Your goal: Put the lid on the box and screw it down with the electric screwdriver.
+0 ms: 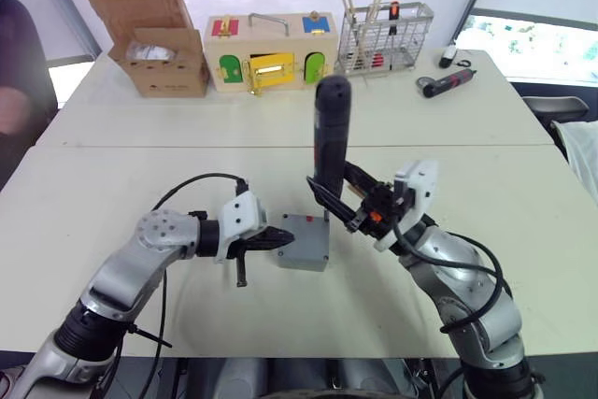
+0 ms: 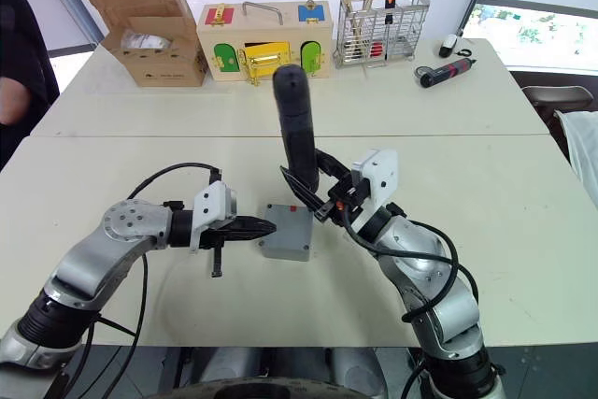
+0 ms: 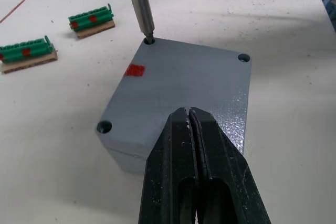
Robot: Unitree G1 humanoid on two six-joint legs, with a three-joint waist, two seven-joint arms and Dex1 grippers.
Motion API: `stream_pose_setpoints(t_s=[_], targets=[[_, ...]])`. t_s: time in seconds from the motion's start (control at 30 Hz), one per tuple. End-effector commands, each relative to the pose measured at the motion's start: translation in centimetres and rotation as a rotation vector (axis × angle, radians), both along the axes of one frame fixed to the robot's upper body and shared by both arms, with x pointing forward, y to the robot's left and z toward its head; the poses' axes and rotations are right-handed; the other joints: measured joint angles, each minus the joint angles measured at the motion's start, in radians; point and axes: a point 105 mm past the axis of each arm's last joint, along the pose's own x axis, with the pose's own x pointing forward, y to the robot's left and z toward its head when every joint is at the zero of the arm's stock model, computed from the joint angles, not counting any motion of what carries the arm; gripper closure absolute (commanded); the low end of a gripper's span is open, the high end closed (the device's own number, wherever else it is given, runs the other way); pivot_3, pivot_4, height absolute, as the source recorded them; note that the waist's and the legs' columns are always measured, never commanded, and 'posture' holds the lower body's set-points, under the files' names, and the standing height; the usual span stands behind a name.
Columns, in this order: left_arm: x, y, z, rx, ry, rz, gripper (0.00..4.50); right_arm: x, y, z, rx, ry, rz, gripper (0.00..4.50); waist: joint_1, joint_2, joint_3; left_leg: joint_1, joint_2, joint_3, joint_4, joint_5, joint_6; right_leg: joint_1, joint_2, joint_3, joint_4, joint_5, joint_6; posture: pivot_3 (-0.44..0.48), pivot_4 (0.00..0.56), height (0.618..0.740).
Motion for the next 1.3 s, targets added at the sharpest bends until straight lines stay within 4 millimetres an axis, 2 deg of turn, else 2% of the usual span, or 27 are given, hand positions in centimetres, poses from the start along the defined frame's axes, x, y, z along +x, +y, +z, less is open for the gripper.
stream_pose_setpoints(t_s=[0.03, 0.27, 0.43, 0.63, 1.0, 1.13, 1.3], targets=[[-0.2, 0.4, -1.4, 0.048, 0.040, 0.007, 4.50, -0.4, 0.1, -3.2, -0.036, 0.131, 0.006, 2.61, 0.000, 0.000, -0.001, 0.000, 0.000, 0.000, 0.000, 0.000, 0.000, 0.000, 0.000, 0.000, 0.000, 0.000, 0.000, 0.000, 0.150, 0.740], [-0.4, 0.8, -2.0, 0.056, 0.056, 0.001, 4.50, -1.2, 0.6, -4.4, -0.078, 0.139, 0.028, 2.61, -0.001, -0.001, -0.006, 0.000, 0.000, 0.000, -0.002, 0.000, 0.000, 0.000, 0.000, 0.000, -0.001, 0.000, 0.000, 0.000, 0.150, 0.740], [-0.5, 1.0, -2.3, 0.062, 0.051, 0.000, 4.50, -1.4, 0.2, -6.3, -0.157, 0.177, 0.018, 2.61, -0.002, -0.001, -0.014, 0.002, 0.000, 0.000, -0.005, 0.000, 0.000, 0.000, 0.000, 0.000, -0.003, 0.000, 0.000, 0.000, 0.150, 0.740], [-0.5, 1.2, -2.4, 0.067, 0.040, -0.004, 4.50, -1.3, 0.1, -6.3, -0.136, 0.181, 0.013, 2.61, -0.004, -0.002, -0.017, 0.018, 0.001, 0.000, -0.015, 0.000, 0.000, 0.015, 0.000, 0.000, -0.011, -0.002, -0.003, 0.000, 0.150, 0.740], [-0.5, 1.3, -2.5, 0.066, 0.038, -0.004, 4.50, -1.2, 0.1, -6.0, -0.142, 0.165, 0.014, 2.61, -0.002, -0.002, -0.017, 0.017, 0.001, 0.000, -0.016, -0.001, 0.001, 0.015, -0.001, 0.000, -0.013, -0.003, -0.004, 0.000, 0.150, 0.740], [-0.4, 1.2, -2.5, 0.062, 0.038, -0.006, 4.50, -0.9, -0.1, -5.2, -0.151, 0.131, 0.013, 2.61, -0.002, -0.001, -0.017, 0.017, 0.001, 0.000, -0.017, -0.001, 0.001, 0.015, -0.001, 0.000, -0.013, -0.003, -0.005, 0.000, 0.150, 0.740], [-0.5, 1.0, -0.8, -0.063, 0.095, -0.009, 4.50, -0.7, -0.2, 3.0, -0.091, -0.040, 0.088, 2.61, -0.001, 0.003, -0.008, 0.014, 0.001, 0.000, -0.016, -0.001, 0.001, 0.013, -0.002, 0.000, -0.014, -0.003, -0.005, 0.000, 0.150, 0.740]])
